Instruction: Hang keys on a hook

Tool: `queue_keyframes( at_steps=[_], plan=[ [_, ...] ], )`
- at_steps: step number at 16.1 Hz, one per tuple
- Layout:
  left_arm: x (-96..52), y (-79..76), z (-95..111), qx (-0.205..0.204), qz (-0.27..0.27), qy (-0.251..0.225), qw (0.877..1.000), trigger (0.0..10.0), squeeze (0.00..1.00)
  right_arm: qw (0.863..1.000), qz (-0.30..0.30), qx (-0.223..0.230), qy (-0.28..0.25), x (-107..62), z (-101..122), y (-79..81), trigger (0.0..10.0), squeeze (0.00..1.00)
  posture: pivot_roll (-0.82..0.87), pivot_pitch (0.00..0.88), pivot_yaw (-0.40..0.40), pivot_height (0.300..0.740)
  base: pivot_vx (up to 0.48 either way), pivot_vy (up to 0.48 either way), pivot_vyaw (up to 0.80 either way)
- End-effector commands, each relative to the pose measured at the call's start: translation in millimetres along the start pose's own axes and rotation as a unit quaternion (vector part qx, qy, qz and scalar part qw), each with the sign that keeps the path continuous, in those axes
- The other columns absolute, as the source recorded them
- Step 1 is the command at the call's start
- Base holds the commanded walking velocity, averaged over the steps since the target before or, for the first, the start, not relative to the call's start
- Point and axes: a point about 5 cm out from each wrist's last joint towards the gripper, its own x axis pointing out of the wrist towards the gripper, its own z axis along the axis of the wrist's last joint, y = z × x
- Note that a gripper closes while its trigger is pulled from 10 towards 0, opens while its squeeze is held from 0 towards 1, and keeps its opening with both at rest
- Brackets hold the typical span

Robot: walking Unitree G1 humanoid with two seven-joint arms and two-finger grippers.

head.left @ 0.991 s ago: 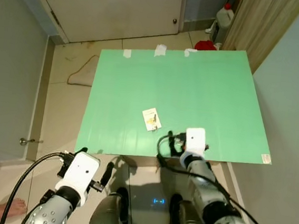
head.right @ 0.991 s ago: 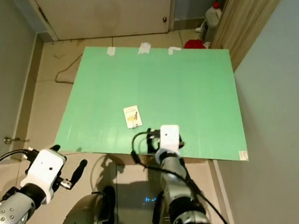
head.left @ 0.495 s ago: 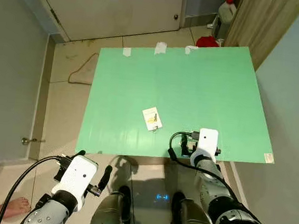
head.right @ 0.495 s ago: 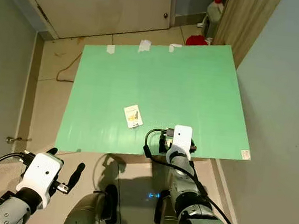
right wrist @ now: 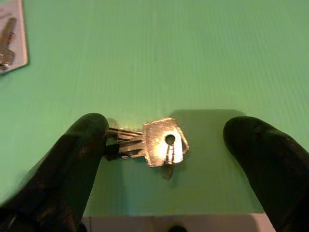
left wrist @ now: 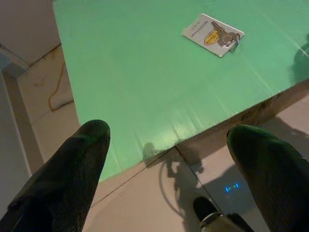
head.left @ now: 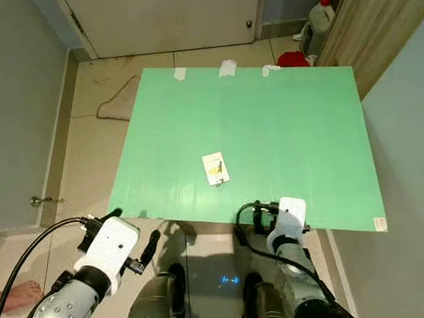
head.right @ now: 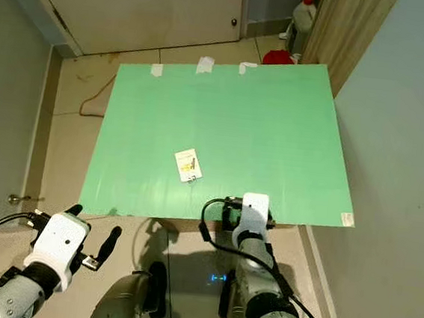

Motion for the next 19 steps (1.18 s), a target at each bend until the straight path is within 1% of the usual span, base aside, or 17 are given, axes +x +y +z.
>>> queue_keyframes(
  at_steps=[1, 2, 3, 4, 7, 8, 10, 12, 14, 15, 16, 17, 18, 19],
  plan=[
    [-2.4, -0.7, -8, 0.005, -0.001, 0.018, 1.000, 10.0, 0.00, 1.000, 0.008, 0.000, 0.006, -4.1, -6, 4.7, 10.0, 0.00, 0.10, 0.306, 0.120, 0.740, 0.000, 0.000, 0.00],
    [-1.8, -0.6, -8, 0.009, -0.003, 0.018, 1.000, 10.0, 0.00, 1.000, 0.009, 0.001, -0.001, -3.1, -3, 6.1, 10.0, 0.00, 0.10, 0.306, 0.120, 0.740, 0.000, 0.000, 0.00],
    [-0.6, 0.0, -9, 0.018, -0.005, 0.018, 1.000, 10.0, 0.00, 0.999, 0.014, 0.010, -0.033, 0.4, 10, 10.6, 10.0, 0.00, 0.10, 0.303, 0.122, 0.740, 0.000, 0.000, 0.00],
    [0.3, 0.5, -9, 0.022, -0.005, 0.017, 1.000, 10.0, 0.00, 0.999, 0.018, 0.014, -0.048, 2.3, 17, 12.4, 10.0, 0.00, 0.09, 0.303, 0.121, 0.740, 0.000, 0.000, 0.00],
    [1.5, 0.6, -9, 0.025, -0.006, 0.015, 1.000, 10.0, 0.00, 0.998, 0.018, 0.011, -0.064, 3.0, 23, 13.7, 10.0, 0.00, 0.09, 0.304, 0.121, 0.740, 0.000, 0.000, 0.00],
    [1.7, 0.4, -9, 0.025, -0.006, 0.014, 1.000, 10.0, 0.00, 0.998, 0.013, 0.011, -0.060, 2.7, 22, 12.4, 10.0, 0.00, 0.09, 0.308, 0.119, 0.740, 0.000, 0.000, 0.00],
    [2.0, 0.8, -9, 0.027, -0.006, 0.013, 1.000, 10.0, 0.00, 0.999, -0.007, 0.013, -0.041, 1.3, 15, 3.5, 10.0, 0.00, 0.09, 0.314, 0.118, 0.740, 0.000, 0.000, 0.00],
    [1.8, 0.7, -9, 0.028, -0.006, 0.013, 1.000, 10.0, 0.00, 0.999, -0.028, 0.018, -0.011, -2.8, 2, -10.9, 10.0, 0.00, 0.09, 0.314, 0.117, 0.740, 0.000, 0.000, 0.00],
    [2.5, 1.1, -9, 0.028, -0.007, 0.013, 1.000, 10.0, 0.00, 0.999, -0.030, 0.019, -0.002, -4.7, -3, -15.6, 10.0, 0.00, 0.08, 0.316, 0.119, 0.740, 0.000, 0.000, 0.00],
    [3.1, 1.5, -9, 0.028, -0.006, 0.013, 1.000, 10.0, 0.00, 1.000, -0.023, 0.021, 0.001, -6.3, -5, -14.0, 10.0, 0.00, 0.08, 0.315, 0.118, 0.740, 0.000, 0.000, 0.00],
    [3.0, 0.7, -11, 0.012, -0.001, 0.015, 1.000, 10.0, 0.00, 1.000, -0.014, 0.023, 0.004, -8.1, -7, -10.3, 10.0, 0.00, 0.08, 0.314, 0.118, 0.740, 0.000, 0.000, 0.00],
    [1.9, -4.3, -12, -0.011, -0.006, 0.017, 1.000, 10.0, 0.00, 1.000, -0.009, 0.023, 0.005, -10.0, -9, -7.9, 10.0, 0.00, 0.08, 0.314, 0.118, 0.740, 0.000, 0.000, 0.00],
    [0.0, -13.2, -15, -0.019, -0.018, 0.015, 1.000, 10.0, 0.00, 1.000, -0.005, 0.024, 0.006, -12.6, -12, -5.8, 10.0, 0.00, 0.07, 0.318, 0.118, 0.740, 0.000, 0.000, 0.00],
    [-0.3, -20.4, -18, -0.015, -0.028, 0.018, 0.999, 10.0, 0.00, 1.000, -0.003, 0.025, 0.007, -13.9, -13, -4.4, 10.0, 0.00, 0.07, 0.319, 0.118, 0.740, 0.000, 0.000, 0.00]
  ],
)
